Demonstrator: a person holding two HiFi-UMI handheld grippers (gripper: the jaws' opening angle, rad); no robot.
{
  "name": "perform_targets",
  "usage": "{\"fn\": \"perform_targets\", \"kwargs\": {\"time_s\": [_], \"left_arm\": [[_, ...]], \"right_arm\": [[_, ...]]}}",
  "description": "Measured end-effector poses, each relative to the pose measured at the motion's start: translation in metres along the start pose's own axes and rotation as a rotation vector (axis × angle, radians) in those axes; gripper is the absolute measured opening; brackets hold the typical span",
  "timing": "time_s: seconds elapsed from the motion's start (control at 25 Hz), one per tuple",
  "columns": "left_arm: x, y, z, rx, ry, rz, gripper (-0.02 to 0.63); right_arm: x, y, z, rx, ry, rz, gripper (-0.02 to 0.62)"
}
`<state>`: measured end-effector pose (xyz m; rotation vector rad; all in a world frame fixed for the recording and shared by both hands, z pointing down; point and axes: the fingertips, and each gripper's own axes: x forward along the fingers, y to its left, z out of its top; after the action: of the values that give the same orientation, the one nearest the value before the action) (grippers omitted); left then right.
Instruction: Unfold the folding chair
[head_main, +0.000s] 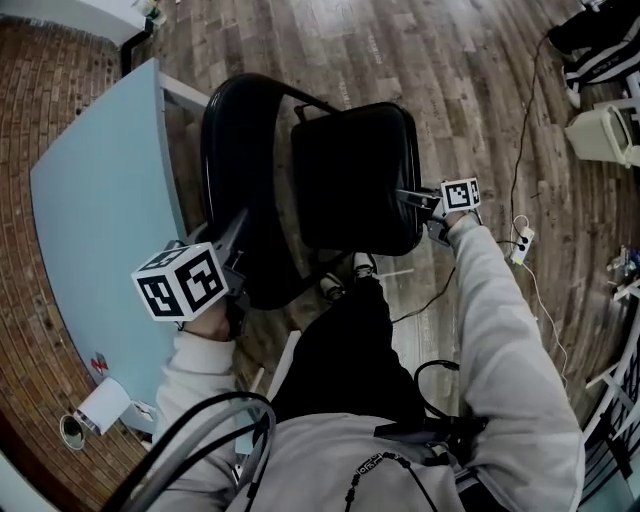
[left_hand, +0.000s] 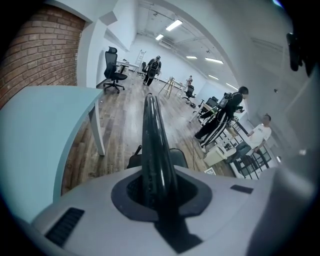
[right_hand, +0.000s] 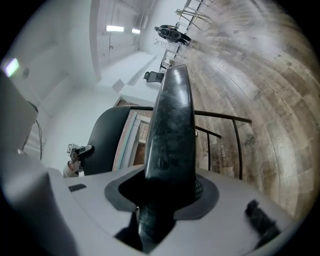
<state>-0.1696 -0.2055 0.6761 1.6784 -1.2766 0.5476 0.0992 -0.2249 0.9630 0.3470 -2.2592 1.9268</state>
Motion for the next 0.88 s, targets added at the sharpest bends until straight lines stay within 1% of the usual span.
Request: {"fn": "perform_targets", "kwargs": {"time_s": [0.08,0.12,0.24,0.36,0.48,0.64,0.76,0.88], "left_arm": [[0.006,0.0,-0.003,-0.002,0.003,-0.012,0.054],[0.01,0.0,-0.006,-0.003,0.005,-0.018,0.054],[0.022,-0.003,-0.012,0.008,0.004,-0.031,0.054],[0.035,-0.018,-0.019,0.043,0.023,-0.034,0.052],[0.049,-0.035,-0.025,0.042,0.032,-0.055,0.054],[0.063,-0.044,-0.032,0.04,0.036,-0.066,0.054],[0.068,-0.035,-0.032,0.066,0.038,-0.054,0.054],[0.073,-0.016,-0.031,0.1,0.03,-0.037,0.054]], "right_arm": [[-0.004,-0.006,-0.001,0.025,-0.024,0.071,0.153],[-0.008,-0.013,-0.002,0.032,-0.033,0.085,0.154],[-0.023,-0.043,-0.001,0.045,-0.07,0.09,0.161],[-0.039,-0.065,-0.009,0.079,-0.108,0.115,0.166],[-0.059,-0.085,-0.015,0.084,-0.136,0.126,0.167],[-0.072,-0.114,-0.022,0.109,-0.161,0.14,0.176],[-0.075,-0.127,-0.028,0.1,-0.175,0.186,0.176],[-0.072,-0.139,-0.028,0.085,-0.203,0.204,0.18]]}}
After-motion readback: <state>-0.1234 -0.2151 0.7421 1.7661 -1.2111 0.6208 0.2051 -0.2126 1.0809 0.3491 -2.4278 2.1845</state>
